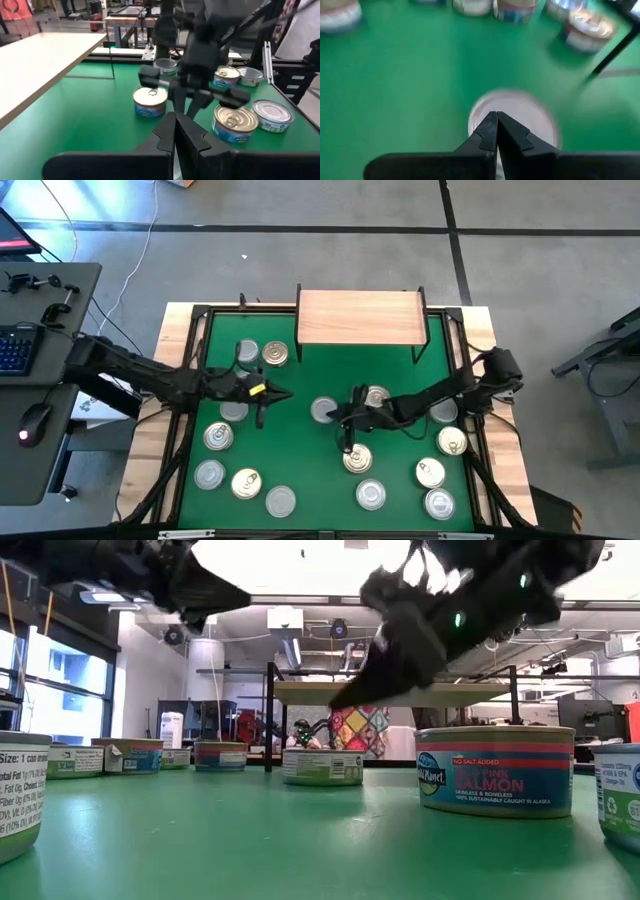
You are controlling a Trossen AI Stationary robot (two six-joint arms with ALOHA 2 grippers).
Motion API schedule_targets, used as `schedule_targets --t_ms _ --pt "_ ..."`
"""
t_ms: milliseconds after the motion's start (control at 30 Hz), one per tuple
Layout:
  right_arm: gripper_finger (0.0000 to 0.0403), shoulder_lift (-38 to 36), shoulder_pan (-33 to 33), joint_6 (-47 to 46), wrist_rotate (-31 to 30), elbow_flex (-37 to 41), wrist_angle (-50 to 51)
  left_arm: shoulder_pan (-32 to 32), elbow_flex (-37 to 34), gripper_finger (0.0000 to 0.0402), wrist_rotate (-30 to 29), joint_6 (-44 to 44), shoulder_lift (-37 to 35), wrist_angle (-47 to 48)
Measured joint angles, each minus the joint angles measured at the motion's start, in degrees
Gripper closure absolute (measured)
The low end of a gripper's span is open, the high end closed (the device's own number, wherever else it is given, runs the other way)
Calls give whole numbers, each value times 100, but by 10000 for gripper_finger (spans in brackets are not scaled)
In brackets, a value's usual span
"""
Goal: Stack canned seafood by type on shelf
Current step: Put the blue pink tuna can on the shelf
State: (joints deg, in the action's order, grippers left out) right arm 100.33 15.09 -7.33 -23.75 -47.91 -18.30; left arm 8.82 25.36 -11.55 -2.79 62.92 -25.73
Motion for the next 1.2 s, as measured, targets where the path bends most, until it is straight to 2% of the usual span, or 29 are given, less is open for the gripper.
schedule_targets --t_ms 167,300,433,567,733,900,1033,1133,1200 --pt "403 -970 306 -21 -592 201 950 -4 321 401 0 97 662 -413" --pt "401 -1936 504 -848 -829 599 2095 -53 494 402 0 92 1255 -770" --pt "382 -2812 523 -2083 -528 1012 3256 -181 834 401 62 -7 1902 -938" --pt "327 -3436 520 -2809 -61 1375 4089 -356 1356 401 425 -4 2594 -885" --pt "227 -3833 533 -3022 514 1811 4239 -595 2080 401 992 -8 3331 -490" --pt "129 -3751 521 -3019 914 2448 3941 -813 2746 401 1031 -117 4020 111" --pt "82 -3635 369 -3006 705 2868 3728 -1004 3052 401 1215 -264 4492 214" --pt "72 -3583 282 -3044 223 3081 3272 -1155 3229 401 1330 -370 4812 225" --pt "71 -3571 277 -2709 -139 3255 2769 -1238 3441 401 1373 -420 5091 138"
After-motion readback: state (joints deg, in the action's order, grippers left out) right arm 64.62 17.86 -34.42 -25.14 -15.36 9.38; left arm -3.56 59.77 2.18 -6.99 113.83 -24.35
